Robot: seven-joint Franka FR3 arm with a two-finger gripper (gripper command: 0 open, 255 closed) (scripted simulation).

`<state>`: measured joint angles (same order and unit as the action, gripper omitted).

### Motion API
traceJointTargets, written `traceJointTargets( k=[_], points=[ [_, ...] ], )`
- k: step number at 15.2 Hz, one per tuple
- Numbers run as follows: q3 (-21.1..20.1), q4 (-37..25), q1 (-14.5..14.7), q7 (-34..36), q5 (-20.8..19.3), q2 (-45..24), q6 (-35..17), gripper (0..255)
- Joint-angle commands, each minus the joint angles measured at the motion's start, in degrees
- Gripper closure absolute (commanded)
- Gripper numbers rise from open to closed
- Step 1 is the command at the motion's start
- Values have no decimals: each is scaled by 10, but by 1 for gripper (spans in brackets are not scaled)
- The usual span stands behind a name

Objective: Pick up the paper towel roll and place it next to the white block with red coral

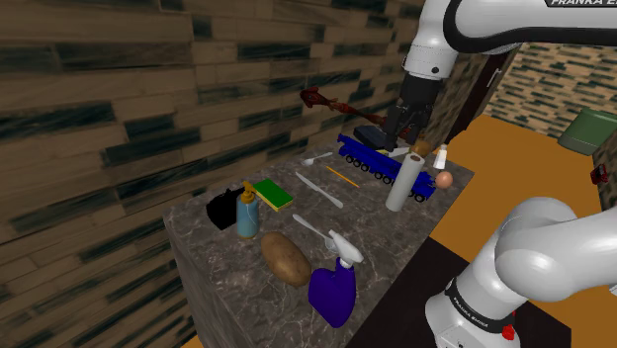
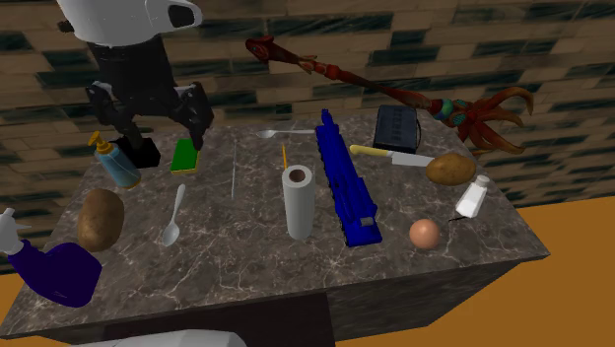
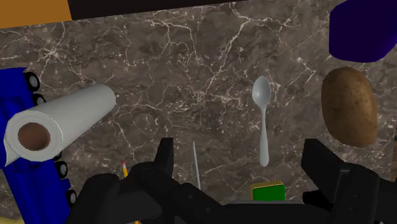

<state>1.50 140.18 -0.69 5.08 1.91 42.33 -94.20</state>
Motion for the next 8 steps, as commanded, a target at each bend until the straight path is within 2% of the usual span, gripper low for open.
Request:
traceJointTargets(
  k=[1,8],
  points=[
    [0,0,0,0,0,0,0,0],
    [75,28,-46,-59,-49,-38,-72,0]
  ],
)
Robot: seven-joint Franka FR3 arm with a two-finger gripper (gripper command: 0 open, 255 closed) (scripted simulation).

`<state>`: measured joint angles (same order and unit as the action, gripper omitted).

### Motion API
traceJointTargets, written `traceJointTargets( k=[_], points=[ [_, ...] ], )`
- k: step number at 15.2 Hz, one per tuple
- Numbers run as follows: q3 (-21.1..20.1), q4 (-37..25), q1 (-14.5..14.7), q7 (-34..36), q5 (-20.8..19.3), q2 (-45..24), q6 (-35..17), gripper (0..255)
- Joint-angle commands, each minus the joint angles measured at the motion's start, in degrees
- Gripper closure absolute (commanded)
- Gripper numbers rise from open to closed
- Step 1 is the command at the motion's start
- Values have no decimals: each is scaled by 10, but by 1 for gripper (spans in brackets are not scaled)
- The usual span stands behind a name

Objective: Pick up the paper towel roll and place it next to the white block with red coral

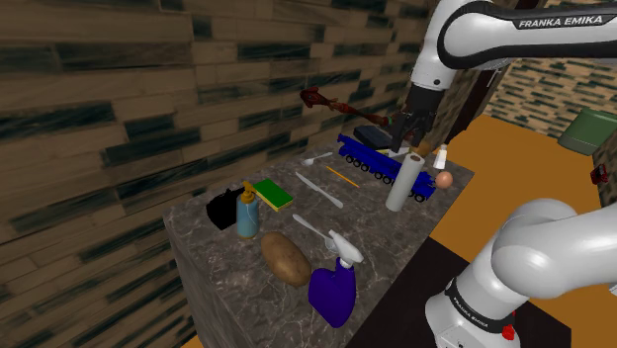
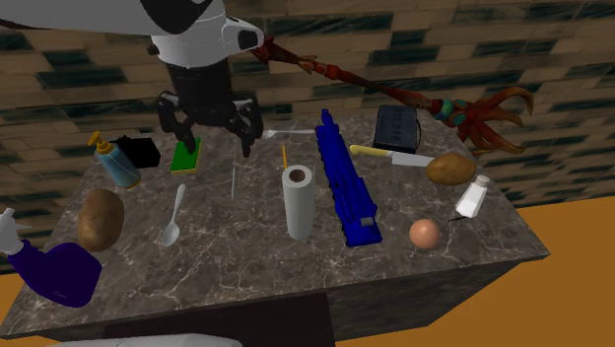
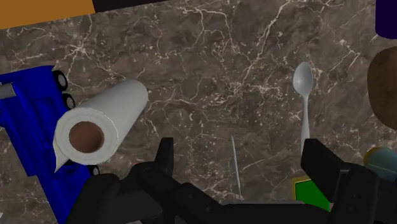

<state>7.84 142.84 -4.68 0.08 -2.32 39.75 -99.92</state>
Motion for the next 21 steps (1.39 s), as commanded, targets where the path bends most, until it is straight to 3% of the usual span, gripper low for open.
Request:
traceJointTargets(
  k=[1,11,21],
  points=[
    [23,3,-13,-18,-13,-20,-26,0],
    [129,-11,-62,-101,-51,-128,-133,0],
    [137,33,-61,-104,-52,-148,-197,0]
  ],
)
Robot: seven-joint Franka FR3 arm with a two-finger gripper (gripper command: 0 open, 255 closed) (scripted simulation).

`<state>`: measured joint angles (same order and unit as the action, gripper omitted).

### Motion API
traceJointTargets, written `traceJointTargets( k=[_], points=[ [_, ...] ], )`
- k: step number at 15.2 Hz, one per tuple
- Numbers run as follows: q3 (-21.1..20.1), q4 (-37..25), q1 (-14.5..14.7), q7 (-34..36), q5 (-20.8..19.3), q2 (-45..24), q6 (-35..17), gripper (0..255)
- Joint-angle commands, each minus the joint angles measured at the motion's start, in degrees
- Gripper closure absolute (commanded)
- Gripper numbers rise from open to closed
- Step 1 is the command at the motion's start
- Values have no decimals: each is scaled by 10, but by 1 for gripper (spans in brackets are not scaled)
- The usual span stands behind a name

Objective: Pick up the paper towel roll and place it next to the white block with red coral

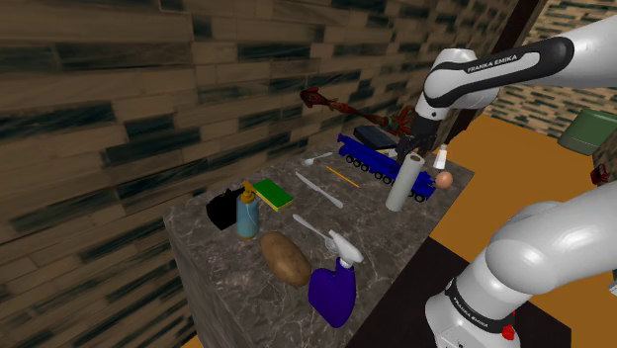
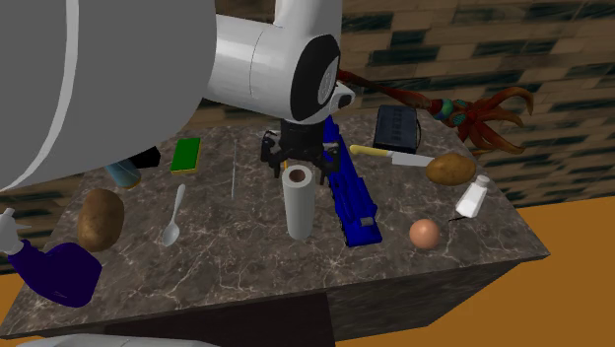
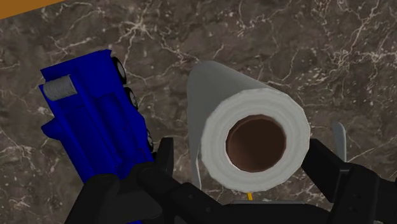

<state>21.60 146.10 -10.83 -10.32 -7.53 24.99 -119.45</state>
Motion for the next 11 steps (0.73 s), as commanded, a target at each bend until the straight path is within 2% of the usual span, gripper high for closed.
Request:
traceJointTargets(
  k=[1,5,6,11],
  points=[
    [0,1,0,0,0,-1,-2,0],
    [0,1,0,0,0,-1,-2,0],
    [0,1,0,0,0,-1,-2,255],
    [0,1,0,0,0,-1,-1,255]
  ],
)
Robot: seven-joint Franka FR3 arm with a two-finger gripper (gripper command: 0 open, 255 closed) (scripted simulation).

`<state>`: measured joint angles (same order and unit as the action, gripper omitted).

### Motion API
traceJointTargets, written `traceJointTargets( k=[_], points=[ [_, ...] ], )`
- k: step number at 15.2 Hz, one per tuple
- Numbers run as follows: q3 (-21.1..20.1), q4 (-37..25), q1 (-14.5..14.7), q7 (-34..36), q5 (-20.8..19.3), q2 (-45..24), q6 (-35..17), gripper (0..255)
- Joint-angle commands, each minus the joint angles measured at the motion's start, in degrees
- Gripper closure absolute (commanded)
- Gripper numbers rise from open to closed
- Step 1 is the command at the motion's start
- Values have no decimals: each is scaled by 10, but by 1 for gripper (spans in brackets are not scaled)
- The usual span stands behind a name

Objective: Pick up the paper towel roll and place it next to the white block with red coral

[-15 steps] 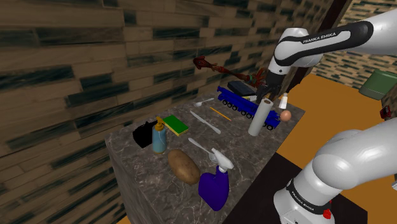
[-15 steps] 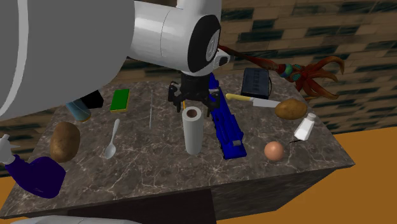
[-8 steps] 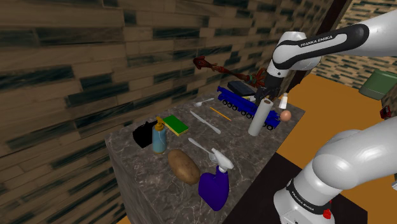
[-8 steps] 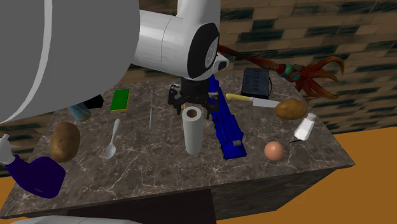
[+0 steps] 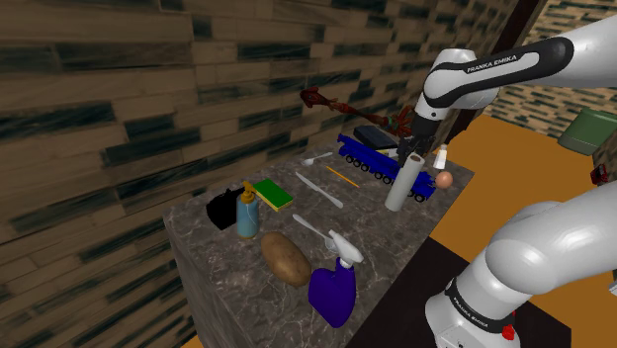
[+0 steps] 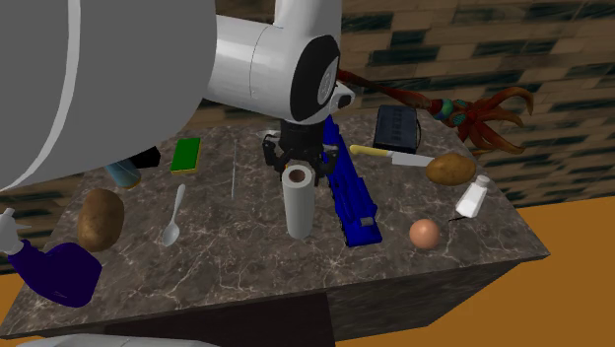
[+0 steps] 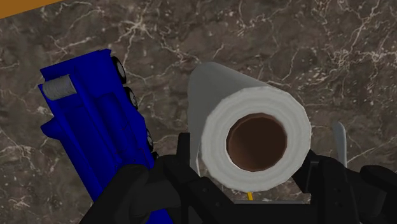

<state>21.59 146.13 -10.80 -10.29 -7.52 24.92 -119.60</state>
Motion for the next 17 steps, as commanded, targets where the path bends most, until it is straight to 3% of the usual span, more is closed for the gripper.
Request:
traceJointTargets(
  k=[1,4,17],
  points=[
    [0,0,0,0,0,0,0,255],
    [0,1,0,0,0,0,0,255],
    [-17,-73,0,7,3,37,110,255]
  ],
)
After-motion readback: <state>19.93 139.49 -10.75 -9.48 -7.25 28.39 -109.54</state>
